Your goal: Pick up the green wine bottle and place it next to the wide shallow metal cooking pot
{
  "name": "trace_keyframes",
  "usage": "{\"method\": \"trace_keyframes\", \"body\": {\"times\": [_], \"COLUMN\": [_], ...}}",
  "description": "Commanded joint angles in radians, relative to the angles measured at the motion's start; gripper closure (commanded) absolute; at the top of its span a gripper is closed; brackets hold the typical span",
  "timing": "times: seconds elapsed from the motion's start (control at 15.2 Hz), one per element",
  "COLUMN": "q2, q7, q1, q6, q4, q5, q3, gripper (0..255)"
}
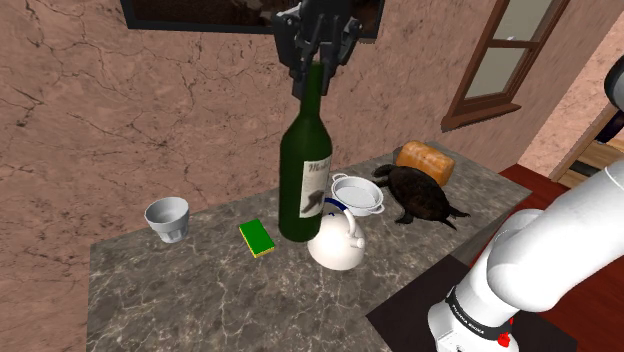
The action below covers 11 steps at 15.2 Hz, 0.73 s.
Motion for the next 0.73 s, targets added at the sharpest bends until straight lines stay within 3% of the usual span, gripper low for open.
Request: {"method": "trace_keyframes", "body": {"times": [0.0,0.66], "q2": [0.023,0.186], "q7": [0.009,0.073], "q1": [-0.001,0.015], "q6": [-0.034,-0.218], "q4": [0.055,0.375], "q5": [-0.011,-0.102], "q3": [0.008,0.079], "gripper": [255,255]}}
